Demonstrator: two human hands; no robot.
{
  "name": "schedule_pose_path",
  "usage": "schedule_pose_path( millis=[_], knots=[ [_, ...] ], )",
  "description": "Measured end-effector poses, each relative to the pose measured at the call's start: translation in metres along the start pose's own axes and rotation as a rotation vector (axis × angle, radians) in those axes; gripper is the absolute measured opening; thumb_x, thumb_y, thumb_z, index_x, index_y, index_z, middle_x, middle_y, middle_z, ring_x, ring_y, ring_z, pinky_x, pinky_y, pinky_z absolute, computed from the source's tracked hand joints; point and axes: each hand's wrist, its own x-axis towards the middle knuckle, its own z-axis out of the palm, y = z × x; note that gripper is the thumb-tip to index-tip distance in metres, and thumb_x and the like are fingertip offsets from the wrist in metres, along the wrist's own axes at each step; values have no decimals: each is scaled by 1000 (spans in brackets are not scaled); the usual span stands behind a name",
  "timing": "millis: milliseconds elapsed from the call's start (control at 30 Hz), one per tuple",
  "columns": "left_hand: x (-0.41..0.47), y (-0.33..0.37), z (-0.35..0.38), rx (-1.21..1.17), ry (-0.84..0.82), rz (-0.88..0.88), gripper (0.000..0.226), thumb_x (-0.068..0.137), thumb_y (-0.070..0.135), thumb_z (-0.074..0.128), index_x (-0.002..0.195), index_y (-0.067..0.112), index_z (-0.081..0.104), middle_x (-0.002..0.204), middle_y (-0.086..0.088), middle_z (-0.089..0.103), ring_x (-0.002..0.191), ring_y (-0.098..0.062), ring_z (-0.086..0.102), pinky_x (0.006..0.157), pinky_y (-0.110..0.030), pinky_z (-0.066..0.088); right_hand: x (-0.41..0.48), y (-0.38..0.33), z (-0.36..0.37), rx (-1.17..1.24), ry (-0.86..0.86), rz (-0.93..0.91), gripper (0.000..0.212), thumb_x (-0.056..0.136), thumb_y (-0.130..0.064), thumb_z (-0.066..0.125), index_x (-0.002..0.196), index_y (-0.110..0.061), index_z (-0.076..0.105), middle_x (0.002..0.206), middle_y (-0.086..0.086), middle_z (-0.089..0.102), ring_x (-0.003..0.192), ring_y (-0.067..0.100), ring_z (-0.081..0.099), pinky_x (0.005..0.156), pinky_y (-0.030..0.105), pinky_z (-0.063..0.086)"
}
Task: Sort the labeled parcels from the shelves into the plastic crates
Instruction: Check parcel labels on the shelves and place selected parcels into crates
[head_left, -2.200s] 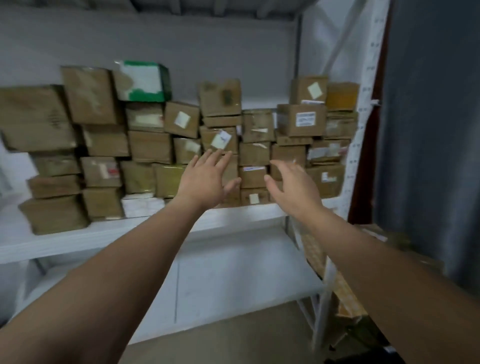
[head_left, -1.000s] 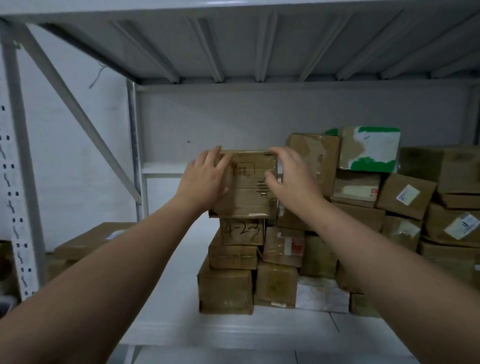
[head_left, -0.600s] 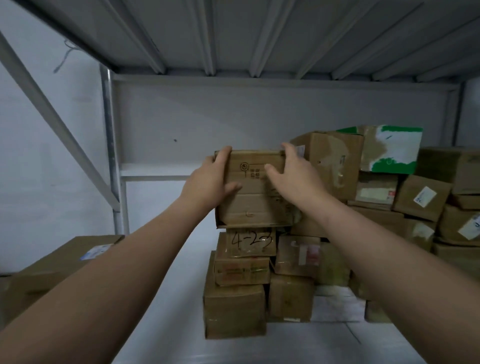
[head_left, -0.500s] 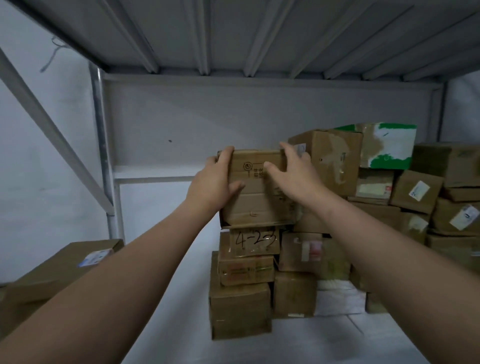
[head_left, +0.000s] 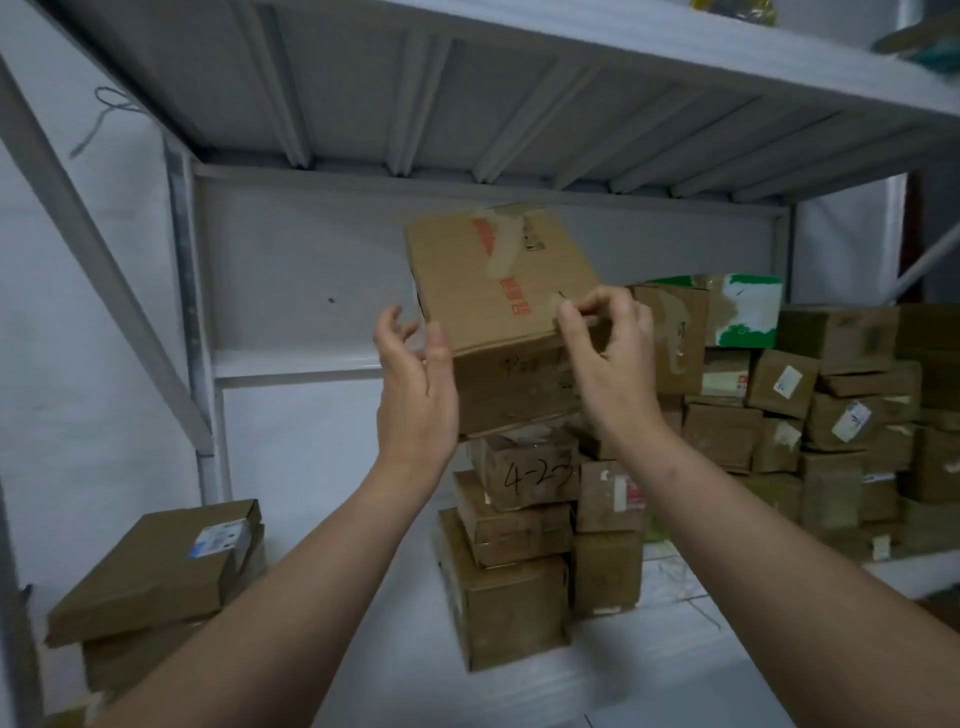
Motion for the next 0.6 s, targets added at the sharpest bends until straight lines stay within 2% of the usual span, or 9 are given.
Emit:
schedule_pose_path(
  millis=[67,133,200,267,300,367,433,533,600],
  knots=[
    [-3,4,-8,-104,-16,-141,75,87,71,17,146,25,22,141,0,44,126,-16,47,107,-40,39,-10,-11,3,12,10,-40,15,92,-32,61,91,-21,51,106,1,50,92,6,48,79,12,37],
    [-5,7,-16,-221,-47,-211,54,92,63,33,132,27,40,126,7,57,117,-13,56,102,-42,46,-19,-21,3,59,29,-65,17,89,-25,65,93,-21,49,104,0,52,93,8,49,81,19,39],
    [-9,8,-24,-318,-85,-238,34,96,47,46,126,31,44,121,9,62,110,-9,61,97,-38,51,-28,-31,0,156,17,-26,35,86,-21,69,112,-24,45,112,-6,49,100,-1,48,82,12,40],
    [-12,5,-32,-360,-118,-253,34,98,40,46,131,30,43,121,10,62,109,-7,62,94,-33,53,-32,-36,-6,190,-63,36,63,84,-22,72,135,-25,36,124,-10,45,110,-2,45,85,4,39],
    [-14,2,-35,-378,-123,-258,38,99,38,44,136,28,40,123,9,61,109,-7,61,93,-32,53,-33,-37,-8,160,-122,45,70,83,-24,72,142,-25,34,130,-9,43,116,1,44,92,9,40],
    [-19,-7,-39,-428,-102,-292,42,102,33,40,143,27,32,127,6,57,111,-10,60,91,-34,54,-37,-38,-13,102,-219,3,70,82,-29,72,144,-27,38,138,-9,43,127,8,41,106,33,41],
    [-25,-14,-43,-470,-43,-352,40,103,26,36,143,29,29,125,2,56,111,-18,60,91,-46,53,-45,-41,-18,108,-293,-42,66,79,-42,71,139,-39,43,143,-12,41,134,10,36,110,46,37],
    [-42,-24,-47,-496,25,-409,36,103,20,31,137,30,31,118,2,57,113,-24,58,94,-58,48,-63,-47,-21,82,-413,-51,56,75,-55,66,125,-57,42,151,-20,28,143,12,21,114,54,26],
    [-58,-27,-53,-487,53,-415,32,104,31,32,136,29,32,116,5,59,112,-18,58,98,-52,47,-78,-49,-20,107,-465,-31,50,78,-50,68,119,-56,41,148,-21,28,141,10,25,114,51,26]
  ],
)
